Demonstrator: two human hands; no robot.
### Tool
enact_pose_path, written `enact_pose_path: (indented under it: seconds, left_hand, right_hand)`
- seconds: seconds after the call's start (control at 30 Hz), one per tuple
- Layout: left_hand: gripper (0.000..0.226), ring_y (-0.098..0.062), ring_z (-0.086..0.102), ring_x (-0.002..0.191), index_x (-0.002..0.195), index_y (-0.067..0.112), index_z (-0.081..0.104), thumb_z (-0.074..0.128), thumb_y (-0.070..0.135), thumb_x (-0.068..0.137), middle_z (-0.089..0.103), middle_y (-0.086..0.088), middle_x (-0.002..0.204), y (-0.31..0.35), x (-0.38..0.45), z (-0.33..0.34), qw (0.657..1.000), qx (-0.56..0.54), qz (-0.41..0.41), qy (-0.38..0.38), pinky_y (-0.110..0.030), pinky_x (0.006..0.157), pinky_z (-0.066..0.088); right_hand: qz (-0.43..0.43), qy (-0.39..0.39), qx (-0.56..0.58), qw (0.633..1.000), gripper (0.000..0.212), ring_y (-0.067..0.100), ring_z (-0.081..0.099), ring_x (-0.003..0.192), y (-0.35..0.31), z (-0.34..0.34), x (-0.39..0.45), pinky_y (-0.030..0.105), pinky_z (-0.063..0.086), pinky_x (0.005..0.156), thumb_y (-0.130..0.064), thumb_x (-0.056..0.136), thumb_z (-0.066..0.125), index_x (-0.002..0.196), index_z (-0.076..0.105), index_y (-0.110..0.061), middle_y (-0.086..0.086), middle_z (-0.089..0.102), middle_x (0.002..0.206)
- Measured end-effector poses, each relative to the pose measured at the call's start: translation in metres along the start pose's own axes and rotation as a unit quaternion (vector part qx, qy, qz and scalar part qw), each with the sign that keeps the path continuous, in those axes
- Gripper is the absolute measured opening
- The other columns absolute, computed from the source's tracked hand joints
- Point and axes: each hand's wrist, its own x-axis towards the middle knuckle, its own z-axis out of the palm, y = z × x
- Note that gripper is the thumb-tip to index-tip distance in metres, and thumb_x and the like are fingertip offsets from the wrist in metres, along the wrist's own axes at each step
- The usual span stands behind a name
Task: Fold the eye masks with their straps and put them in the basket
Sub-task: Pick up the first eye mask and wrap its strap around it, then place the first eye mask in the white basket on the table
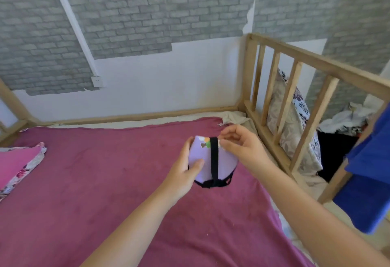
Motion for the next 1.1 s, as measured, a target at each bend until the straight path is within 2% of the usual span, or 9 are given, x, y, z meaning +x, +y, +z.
enact_pose_path:
  seconds: [0.07,0.17,0.27,0.43,0.57,0.67,0.87,0.97,1.1]
  left_hand:
    - [0.051,0.001,0.036,0.117,0.132,0.038,0.024,0.042,0.010,0.093,0.038,0.019,0.124,-0.001,0.000,-0.006,1.000,-0.022,-0.016,0.016,-0.017,0.100,0.028]
    - [0.043,-0.004,0.052,0.086,0.101,0.043,0.048,0.049,0.002,0.089,0.055,0.003,0.099,-0.003,-0.001,-0.019,0.999,-0.002,-0.002,0.046,-0.011,0.076,0.044]
    - [0.040,0.011,0.056,0.068,0.099,0.034,0.056,0.052,-0.004,0.085,0.062,0.010,0.086,-0.010,-0.008,-0.031,0.990,0.002,0.003,0.142,-0.003,0.066,0.045]
    - [0.042,0.014,0.058,0.073,0.091,0.039,0.052,0.054,-0.002,0.083,0.062,0.012,0.092,-0.031,-0.042,-0.063,0.969,0.024,-0.028,0.245,-0.001,0.068,0.046]
    - [0.033,-0.001,0.056,0.084,0.111,0.018,0.053,0.056,0.001,0.083,0.060,0.004,0.101,-0.051,-0.097,-0.107,0.951,0.072,-0.057,0.296,0.002,0.070,0.043]
    - [0.037,-0.009,0.055,0.093,0.120,0.012,0.050,0.056,0.005,0.085,0.056,0.004,0.107,-0.065,-0.158,-0.154,0.928,0.141,-0.090,0.334,0.004,0.070,0.040]
    - [0.058,-0.032,0.049,0.122,0.122,0.008,0.052,0.032,0.042,0.080,0.056,-0.017,0.128,-0.106,-0.320,-0.278,0.835,0.379,-0.168,0.363,-0.028,0.104,0.031]
    - [0.049,-0.048,0.058,0.106,0.111,0.008,0.061,0.037,0.036,0.079,0.065,-0.026,0.113,-0.127,-0.401,-0.341,0.749,0.480,-0.250,0.383,-0.057,0.086,0.049]
    - [0.039,-0.048,0.056,0.110,0.111,0.014,0.062,0.052,0.031,0.078,0.066,-0.021,0.116,-0.136,-0.504,-0.406,0.668,0.535,-0.338,0.390,-0.059,0.083,0.050]
  right_hand:
    - [-0.005,-0.031,-0.010,0.999,0.030,-0.009,0.059,0.066,-0.001,0.001,0.001,0.010,0.048,0.070,0.003,0.080,0.059,0.072,0.057,-0.026,-0.006,0.062,0.076]
    - [-0.006,-0.047,-0.010,0.999,0.030,-0.012,0.060,0.065,-0.002,0.008,0.004,0.006,0.048,0.068,0.002,0.078,0.062,0.075,0.057,-0.027,-0.007,0.063,0.076]
    - [0.016,-0.028,0.016,0.999,0.030,-0.014,0.058,0.062,0.002,0.021,0.011,0.006,0.049,0.060,-0.004,0.076,0.067,0.083,0.056,-0.030,-0.011,0.062,0.080]
    - [0.062,-0.111,0.055,0.990,0.031,0.006,0.061,0.067,0.009,0.073,0.014,0.009,0.051,0.052,0.004,0.078,0.062,0.095,0.058,-0.021,-0.005,0.062,0.081]
    - [0.056,-0.188,0.046,0.979,0.035,-0.006,0.061,0.057,0.003,0.145,-0.001,0.007,0.050,0.052,0.001,0.079,0.062,0.097,0.055,-0.029,-0.007,0.062,0.082]
    - [0.051,-0.245,0.037,0.967,0.034,-0.004,0.061,0.059,-0.004,0.215,-0.023,0.007,0.050,0.055,0.001,0.080,0.061,0.103,0.058,-0.025,-0.010,0.062,0.081]
    - [0.036,-0.333,0.039,0.941,0.032,-0.007,0.058,0.053,-0.040,0.392,-0.092,0.005,0.046,0.046,0.004,0.080,0.059,0.107,0.057,-0.014,0.002,0.058,0.083]
    - [0.033,-0.385,0.058,0.920,0.032,0.009,0.056,0.065,-0.062,0.483,-0.134,0.007,0.046,0.044,0.004,0.081,0.057,0.109,0.056,-0.012,0.002,0.057,0.079]
    - [0.034,-0.444,0.077,0.892,0.029,0.013,0.052,0.065,-0.091,0.594,-0.186,0.008,0.044,0.040,0.006,0.082,0.055,0.103,0.052,-0.014,0.002,0.055,0.074]
